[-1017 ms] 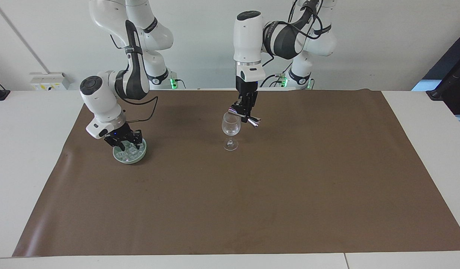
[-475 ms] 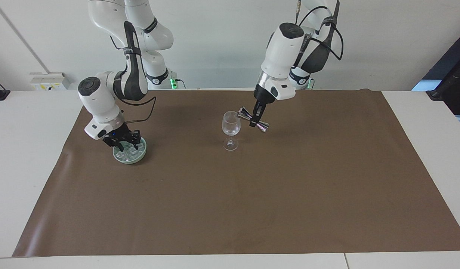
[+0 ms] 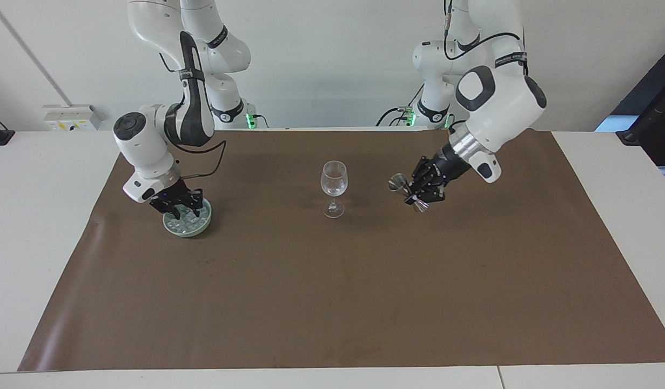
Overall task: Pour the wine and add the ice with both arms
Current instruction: 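Carry the silver cup back with the left gripper toward its spot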
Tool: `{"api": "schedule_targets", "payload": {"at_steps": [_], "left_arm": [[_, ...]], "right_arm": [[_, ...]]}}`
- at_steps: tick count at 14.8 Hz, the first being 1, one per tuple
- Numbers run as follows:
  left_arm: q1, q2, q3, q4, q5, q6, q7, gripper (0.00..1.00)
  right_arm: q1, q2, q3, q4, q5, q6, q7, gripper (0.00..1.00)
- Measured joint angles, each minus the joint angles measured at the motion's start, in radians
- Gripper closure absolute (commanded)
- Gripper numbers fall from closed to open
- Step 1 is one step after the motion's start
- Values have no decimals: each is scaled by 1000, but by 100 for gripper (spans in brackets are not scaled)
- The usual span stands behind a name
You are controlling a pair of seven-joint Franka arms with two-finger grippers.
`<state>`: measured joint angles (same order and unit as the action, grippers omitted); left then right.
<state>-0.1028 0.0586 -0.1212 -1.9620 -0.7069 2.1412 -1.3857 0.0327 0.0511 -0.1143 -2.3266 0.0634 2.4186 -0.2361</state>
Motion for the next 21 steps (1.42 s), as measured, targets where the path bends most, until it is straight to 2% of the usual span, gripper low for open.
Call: {"api": "schedule_targets", "payload": {"at_steps": [5, 8, 12, 14, 17, 21], "left_arm": [[250, 88, 0, 31, -48, -133, 141, 100], [301, 147, 0, 67, -125, -145, 157, 100], [392, 285, -1, 133, -222, -198, 243, 100], [443, 328, -2, 142, -277, -222, 291, 100], [491, 353, -2, 126, -369, -233, 339, 100], [523, 347, -2, 16, -505, -221, 451, 100]], "right_arm": [[0, 0, 0, 0, 0, 0, 0, 48], [0, 0, 0, 0, 0, 0, 0, 51], [0, 1, 0, 0, 0, 0, 0, 55], [0, 1, 0, 0, 0, 0, 0, 56], [0, 1, 0, 0, 0, 0, 0, 57], [0, 1, 0, 0, 0, 0, 0, 59]]}}
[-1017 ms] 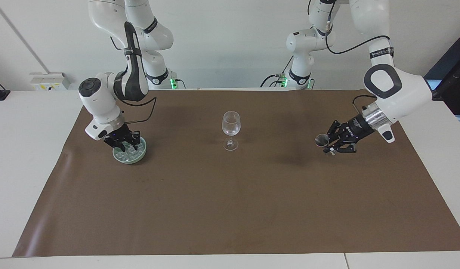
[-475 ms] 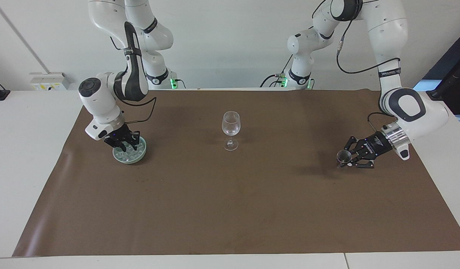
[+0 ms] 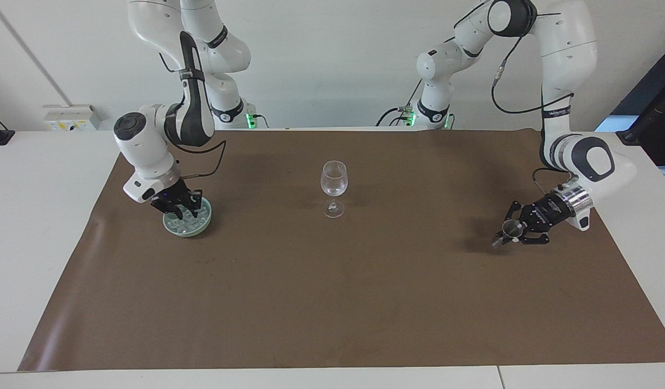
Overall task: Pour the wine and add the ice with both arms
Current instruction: 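Carry the silver cup back with the left gripper toward its spot, then set down the silver cup and open the left gripper while the right gripper lifts ice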
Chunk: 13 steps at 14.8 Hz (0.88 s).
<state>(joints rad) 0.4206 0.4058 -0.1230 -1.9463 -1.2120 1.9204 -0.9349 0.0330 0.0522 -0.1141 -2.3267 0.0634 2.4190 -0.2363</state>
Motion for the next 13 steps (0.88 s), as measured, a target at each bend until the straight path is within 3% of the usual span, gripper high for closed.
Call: {"api": "schedule_targets", "payload": {"at_steps": [1, 6, 7, 8, 13], "left_arm": [[4, -4, 0, -25, -32, 12, 13, 100], [5, -44, -1, -149, -127, 51, 136, 100], [5, -52, -1, -167, -138, 55, 149, 91], [5, -60, -1, -179, -147, 59, 155, 1], [6, -74, 0, -190, -156, 63, 157, 0]], "right_arm": [[0, 0, 0, 0, 0, 0, 0, 63], [0, 1, 0, 0, 0, 0, 0, 64], [0, 1, 0, 0, 0, 0, 0, 64], [0, 1, 0, -1, 0, 0, 0, 64], [0, 1, 0, -9, 0, 0, 0, 64]]}}
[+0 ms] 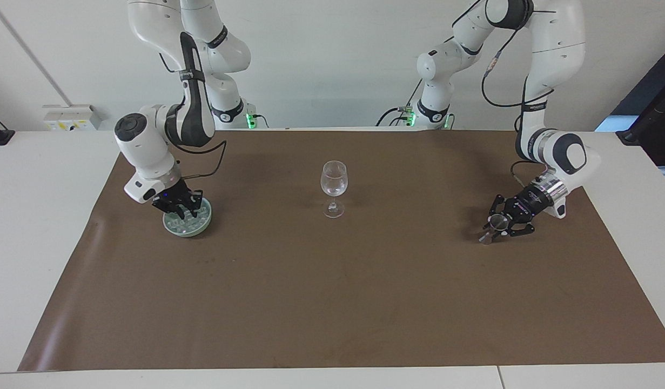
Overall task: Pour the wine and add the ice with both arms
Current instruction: 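Set down the silver cup and open the left gripper while the right gripper lifts ice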
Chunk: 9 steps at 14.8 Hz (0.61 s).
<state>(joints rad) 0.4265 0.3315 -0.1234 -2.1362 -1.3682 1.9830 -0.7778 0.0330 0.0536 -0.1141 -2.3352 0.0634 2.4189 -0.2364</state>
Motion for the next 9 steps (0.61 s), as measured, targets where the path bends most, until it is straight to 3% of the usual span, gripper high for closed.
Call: {"api": "schedule_targets", "payload": {"at_steps": [5, 9], "left_arm": [[10, -9, 2, -1, 14, 0, 66, 0], [11, -47, 0, -1, 169, 56, 106, 0]], "right_arm": [[0, 0, 0, -5, 0, 0, -2, 75], [0, 0, 0, -5, 0, 0, -2, 90]]}}
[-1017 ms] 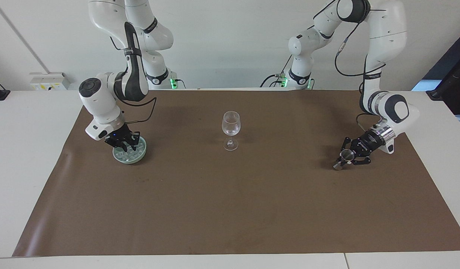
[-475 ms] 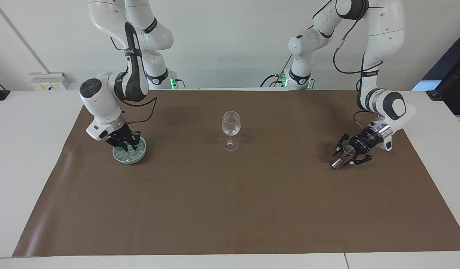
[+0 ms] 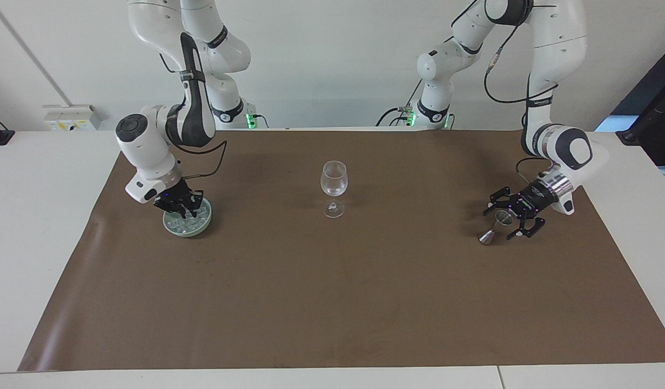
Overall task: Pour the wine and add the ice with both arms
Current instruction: 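Set down the silver cup and open the left gripper while the right gripper lifts ice, then carry the ice from the green container over the glass with the right gripper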
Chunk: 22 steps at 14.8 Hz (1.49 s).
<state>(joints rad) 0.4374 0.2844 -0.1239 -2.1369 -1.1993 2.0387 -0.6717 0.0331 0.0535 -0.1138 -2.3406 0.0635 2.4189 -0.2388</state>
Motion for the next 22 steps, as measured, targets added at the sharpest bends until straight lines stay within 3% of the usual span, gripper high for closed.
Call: {"api": "schedule_targets", "payload": {"at_steps": [4, 7, 11, 15, 18, 22], "left_arm": [[-60, -53, -6, 1, 248, 131, 0, 0], [-73, -85, -7, 29, 482, 148, 1, 0], [-73, -104, -7, 165, 757, 125, 3, 0], [-112, -108, -13, 335, 911, 24, 4, 0], [-190, -122, -18, 413, 1018, -16, 10, 0], [-290, -163, -23, 430, 1107, -39, 74, 0]], "right_arm": [[0, 0, 0, 1, 0, -1, 0, 94], [0, -1, 1, 23, 0, -44, 0, 94], [24, -24, 4, 154, 0, -244, 0, 94], [65, -62, 5, 321, 0, -474, 12, 94], [172, -71, 7, 460, 0, -608, 129, 95], [415, -52, 14, 559, 0, -626, 406, 96]]}}
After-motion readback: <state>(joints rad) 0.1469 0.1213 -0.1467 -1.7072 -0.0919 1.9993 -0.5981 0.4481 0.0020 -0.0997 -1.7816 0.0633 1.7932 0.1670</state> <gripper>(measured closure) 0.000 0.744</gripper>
